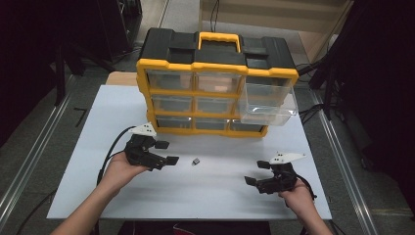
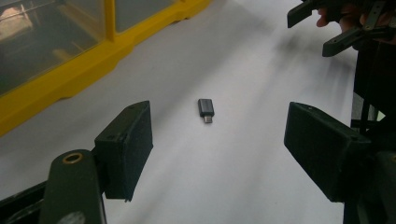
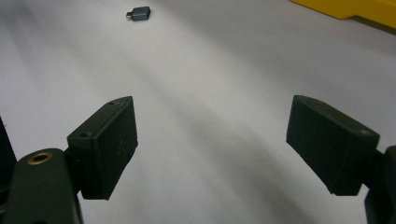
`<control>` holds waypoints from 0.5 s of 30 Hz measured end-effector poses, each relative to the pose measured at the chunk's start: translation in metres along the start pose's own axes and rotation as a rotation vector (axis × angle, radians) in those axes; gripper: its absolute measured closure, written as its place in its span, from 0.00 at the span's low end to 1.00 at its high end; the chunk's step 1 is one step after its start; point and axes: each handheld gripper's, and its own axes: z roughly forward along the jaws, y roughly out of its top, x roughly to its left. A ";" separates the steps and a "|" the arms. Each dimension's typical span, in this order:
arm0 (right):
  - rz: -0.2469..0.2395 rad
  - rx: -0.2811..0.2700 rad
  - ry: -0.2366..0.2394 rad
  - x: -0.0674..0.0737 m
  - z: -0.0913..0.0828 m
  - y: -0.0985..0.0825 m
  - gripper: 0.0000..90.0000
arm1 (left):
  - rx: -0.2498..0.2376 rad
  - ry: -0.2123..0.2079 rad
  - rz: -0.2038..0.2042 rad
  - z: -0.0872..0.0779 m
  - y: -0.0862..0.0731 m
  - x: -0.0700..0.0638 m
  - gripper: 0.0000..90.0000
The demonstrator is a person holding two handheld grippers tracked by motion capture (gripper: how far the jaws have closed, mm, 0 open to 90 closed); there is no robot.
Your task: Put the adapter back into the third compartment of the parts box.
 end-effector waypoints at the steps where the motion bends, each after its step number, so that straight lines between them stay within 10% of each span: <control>1: 0.000 0.000 0.000 0.000 0.000 0.000 0.16 | 0.001 0.000 0.002 0.001 0.001 0.000 0.28; 15: 0.000 0.001 0.003 0.000 0.001 0.000 0.16 | 0.014 -0.015 0.009 0.016 0.015 -0.001 0.28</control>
